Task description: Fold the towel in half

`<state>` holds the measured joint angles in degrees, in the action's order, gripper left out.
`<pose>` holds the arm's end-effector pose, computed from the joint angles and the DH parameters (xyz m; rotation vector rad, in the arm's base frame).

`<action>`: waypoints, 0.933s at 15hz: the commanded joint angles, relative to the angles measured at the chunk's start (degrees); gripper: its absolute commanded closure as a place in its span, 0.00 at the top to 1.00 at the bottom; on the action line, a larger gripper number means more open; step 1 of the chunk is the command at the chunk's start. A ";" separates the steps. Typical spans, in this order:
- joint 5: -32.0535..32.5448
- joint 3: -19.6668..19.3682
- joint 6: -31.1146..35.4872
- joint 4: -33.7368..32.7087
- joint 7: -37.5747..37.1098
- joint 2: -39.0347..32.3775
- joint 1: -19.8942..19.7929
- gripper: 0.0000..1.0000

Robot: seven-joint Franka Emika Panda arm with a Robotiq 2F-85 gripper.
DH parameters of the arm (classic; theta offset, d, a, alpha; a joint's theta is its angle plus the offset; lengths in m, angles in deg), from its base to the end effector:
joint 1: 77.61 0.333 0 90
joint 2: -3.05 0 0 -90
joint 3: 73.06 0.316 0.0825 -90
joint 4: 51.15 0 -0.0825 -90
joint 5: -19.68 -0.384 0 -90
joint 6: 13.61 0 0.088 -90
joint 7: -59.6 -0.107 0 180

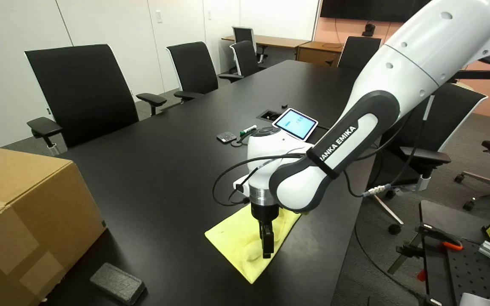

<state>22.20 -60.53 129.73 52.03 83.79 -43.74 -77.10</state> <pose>0.6142 0.1384 0.0923 -2.8470 -0.9229 0.1231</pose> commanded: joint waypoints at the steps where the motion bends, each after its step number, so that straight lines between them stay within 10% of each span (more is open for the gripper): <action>1: -0.35 -0.34 -0.54 -0.84 -0.65 -0.27 -0.40 1.00; 2: -0.40 -0.28 -0.68 -0.83 -0.51 -0.19 -0.51 0.98; 3: -0.64 -0.05 -0.78 -0.98 -0.41 -0.24 -0.70 0.74; 14: -0.42 0.35 -1.77 -2.13 0.32 0.10 -0.76 0.02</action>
<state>22.20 -60.73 129.41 51.07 83.69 -43.82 -77.48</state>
